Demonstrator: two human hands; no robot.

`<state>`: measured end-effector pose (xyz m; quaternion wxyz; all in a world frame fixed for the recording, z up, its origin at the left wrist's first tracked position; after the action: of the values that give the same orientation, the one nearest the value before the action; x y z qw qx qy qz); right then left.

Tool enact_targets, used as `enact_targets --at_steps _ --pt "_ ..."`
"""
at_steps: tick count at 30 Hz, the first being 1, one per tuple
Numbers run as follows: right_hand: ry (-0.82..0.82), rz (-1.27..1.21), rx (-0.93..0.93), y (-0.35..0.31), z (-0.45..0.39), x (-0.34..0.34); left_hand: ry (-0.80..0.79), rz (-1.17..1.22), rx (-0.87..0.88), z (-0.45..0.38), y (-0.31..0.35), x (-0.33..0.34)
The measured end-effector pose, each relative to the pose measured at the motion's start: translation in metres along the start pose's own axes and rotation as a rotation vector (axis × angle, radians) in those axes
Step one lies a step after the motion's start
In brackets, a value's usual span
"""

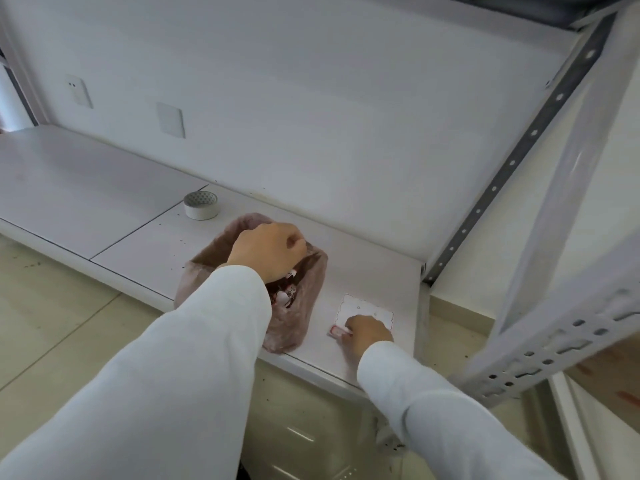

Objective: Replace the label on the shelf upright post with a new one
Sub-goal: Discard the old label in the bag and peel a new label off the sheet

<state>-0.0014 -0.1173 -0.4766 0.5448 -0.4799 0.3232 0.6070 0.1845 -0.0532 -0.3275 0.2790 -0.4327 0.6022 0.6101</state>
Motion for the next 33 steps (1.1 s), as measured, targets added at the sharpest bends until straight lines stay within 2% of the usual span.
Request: enact_targets --at_steps 4,8,10,13,16,19,21,24,26,28,30,33 --pt "0.007 -0.115 -0.081 -0.001 0.003 -0.058 -0.125 0.032 0.087 -0.001 0.016 0.003" --pt "0.012 -0.170 -0.278 -0.005 0.033 -0.120 -0.249 -0.007 0.190 -0.001 0.044 0.008" --pt "0.031 -0.243 -0.367 -0.003 0.059 -0.141 -0.264 0.001 0.214 0.000 0.058 0.011" --pt "0.068 -0.389 -0.399 0.006 0.090 -0.155 -0.253 0.078 0.300 0.004 0.080 0.012" --pt "0.130 -0.456 -0.365 0.019 0.107 -0.157 -0.209 0.220 0.326 0.008 0.087 0.013" --pt "0.200 -0.451 -0.347 0.027 0.110 -0.157 -0.156 0.333 0.274 0.012 0.085 0.014" --pt "0.197 -0.556 -0.317 0.027 0.110 -0.158 0.012 0.243 0.265 0.015 0.086 0.013" --pt "0.192 -0.682 -0.280 0.025 0.111 -0.160 0.287 0.012 0.343 0.019 0.097 0.006" --pt "0.180 -0.750 -0.269 0.023 0.112 -0.159 0.323 -0.131 0.440 0.019 0.103 0.006" --pt "0.174 -0.811 -0.271 0.023 0.113 -0.159 0.337 -0.157 0.536 0.020 0.109 0.012" --pt "0.181 -0.844 -0.300 0.023 0.112 -0.159 0.244 0.049 0.459 0.024 0.114 0.016" --pt "0.176 -0.834 -0.381 0.022 0.112 -0.158 -0.067 0.518 0.238 0.023 0.115 0.016"
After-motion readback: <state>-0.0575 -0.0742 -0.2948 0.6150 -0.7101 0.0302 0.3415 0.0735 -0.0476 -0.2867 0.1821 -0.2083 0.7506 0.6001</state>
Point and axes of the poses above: each hand's wrist, its own z-axis away from the middle knuckle, its own x-axis out of the palm, y = z × x, the point moved 1 cm from there along -z, towards the middle knuckle, and after that the axes turned 4 degrees about x, right-handed, at the moved point
